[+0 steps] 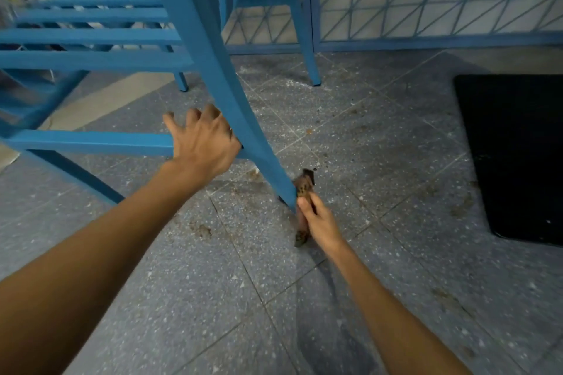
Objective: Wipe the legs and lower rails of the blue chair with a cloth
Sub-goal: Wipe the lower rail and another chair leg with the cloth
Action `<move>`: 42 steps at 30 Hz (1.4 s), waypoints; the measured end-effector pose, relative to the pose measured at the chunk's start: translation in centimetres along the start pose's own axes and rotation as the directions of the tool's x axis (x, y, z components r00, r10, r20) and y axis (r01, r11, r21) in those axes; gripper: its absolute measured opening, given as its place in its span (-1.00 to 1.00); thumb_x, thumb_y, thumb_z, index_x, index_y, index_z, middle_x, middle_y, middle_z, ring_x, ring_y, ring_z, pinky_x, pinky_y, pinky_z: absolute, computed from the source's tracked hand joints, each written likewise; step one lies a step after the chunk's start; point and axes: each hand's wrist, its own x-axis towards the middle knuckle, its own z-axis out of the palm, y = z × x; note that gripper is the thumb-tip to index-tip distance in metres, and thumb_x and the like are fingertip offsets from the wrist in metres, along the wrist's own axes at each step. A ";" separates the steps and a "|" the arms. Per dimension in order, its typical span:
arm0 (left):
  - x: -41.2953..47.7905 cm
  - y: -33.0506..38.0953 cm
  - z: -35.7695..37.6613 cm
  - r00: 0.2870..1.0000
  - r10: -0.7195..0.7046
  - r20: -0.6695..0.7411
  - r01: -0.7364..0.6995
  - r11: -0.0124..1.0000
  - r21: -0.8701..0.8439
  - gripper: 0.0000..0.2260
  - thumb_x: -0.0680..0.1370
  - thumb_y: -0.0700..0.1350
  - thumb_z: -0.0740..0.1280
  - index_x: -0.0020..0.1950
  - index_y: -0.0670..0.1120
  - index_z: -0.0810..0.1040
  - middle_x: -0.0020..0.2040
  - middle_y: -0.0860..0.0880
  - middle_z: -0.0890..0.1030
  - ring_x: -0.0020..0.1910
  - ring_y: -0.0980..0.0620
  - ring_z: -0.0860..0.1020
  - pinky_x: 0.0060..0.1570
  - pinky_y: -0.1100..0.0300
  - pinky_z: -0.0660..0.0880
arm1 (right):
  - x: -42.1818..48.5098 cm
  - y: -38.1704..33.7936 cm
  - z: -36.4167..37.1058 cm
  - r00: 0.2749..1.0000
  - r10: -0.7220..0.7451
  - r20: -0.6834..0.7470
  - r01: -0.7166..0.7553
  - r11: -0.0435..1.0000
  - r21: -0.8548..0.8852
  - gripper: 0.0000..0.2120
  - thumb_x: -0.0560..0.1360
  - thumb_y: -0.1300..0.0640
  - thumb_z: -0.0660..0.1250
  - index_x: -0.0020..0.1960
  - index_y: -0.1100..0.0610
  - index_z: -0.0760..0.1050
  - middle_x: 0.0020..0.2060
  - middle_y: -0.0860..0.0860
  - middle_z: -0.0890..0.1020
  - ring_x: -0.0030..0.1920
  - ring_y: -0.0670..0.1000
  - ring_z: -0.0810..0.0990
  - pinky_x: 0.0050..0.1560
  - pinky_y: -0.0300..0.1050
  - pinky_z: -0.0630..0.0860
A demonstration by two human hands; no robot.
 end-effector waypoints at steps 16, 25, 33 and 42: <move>-3.9 -3.6 2.5 0.943 0.282 -0.178 -0.313 0.932 -0.182 -0.60 0.62 0.15 -0.06 0.30 -0.04 0.34 0.07 -0.01 0.46 0.14 -0.04 0.42 0.26 -0.11 0.22 | -2.6 -13.9 3.0 0.918 -0.363 0.158 0.348 0.931 0.114 -0.57 0.56 0.16 0.20 0.35 -0.20 0.31 0.20 -0.02 0.52 0.17 -0.17 0.48 0.18 -0.30 0.39; -3.8 -4.3 2.3 0.948 0.288 -0.133 -0.313 0.923 -0.226 -0.50 0.58 0.23 -0.08 0.37 -0.02 0.32 0.17 0.02 0.45 0.23 -0.02 0.40 0.33 -0.06 0.14 | -0.4 -3.0 3.6 0.989 -0.143 -0.031 0.129 0.950 -0.285 -0.31 0.49 -0.16 0.27 0.44 0.15 0.09 0.29 0.15 0.30 0.33 0.13 0.33 0.36 0.18 0.31; -3.0 -6.9 1.9 0.939 0.334 -0.077 -0.343 0.915 -0.214 -0.33 0.41 0.30 0.04 0.48 0.07 0.16 0.34 0.10 0.37 0.35 0.10 0.33 0.43 -0.12 -0.05 | -1.3 -12.1 4.7 0.947 -0.319 0.052 0.322 0.925 -0.199 -0.53 0.58 0.06 0.24 0.41 -0.08 0.11 0.29 -0.12 0.35 0.28 -0.20 0.38 0.27 -0.35 0.35; -3.9 -11.7 2.0 0.987 0.137 -0.084 -0.152 0.962 -0.226 -0.40 0.48 0.08 0.34 0.47 0.04 0.20 0.35 0.06 0.34 0.37 0.03 0.32 0.41 -0.31 -0.07 | -0.9 -14.8 5.6 0.566 -0.821 0.076 0.653 0.390 -0.649 -0.43 0.54 0.25 0.19 0.46 -0.17 0.21 0.50 0.16 0.13 0.52 0.14 0.05 0.43 0.31 0.17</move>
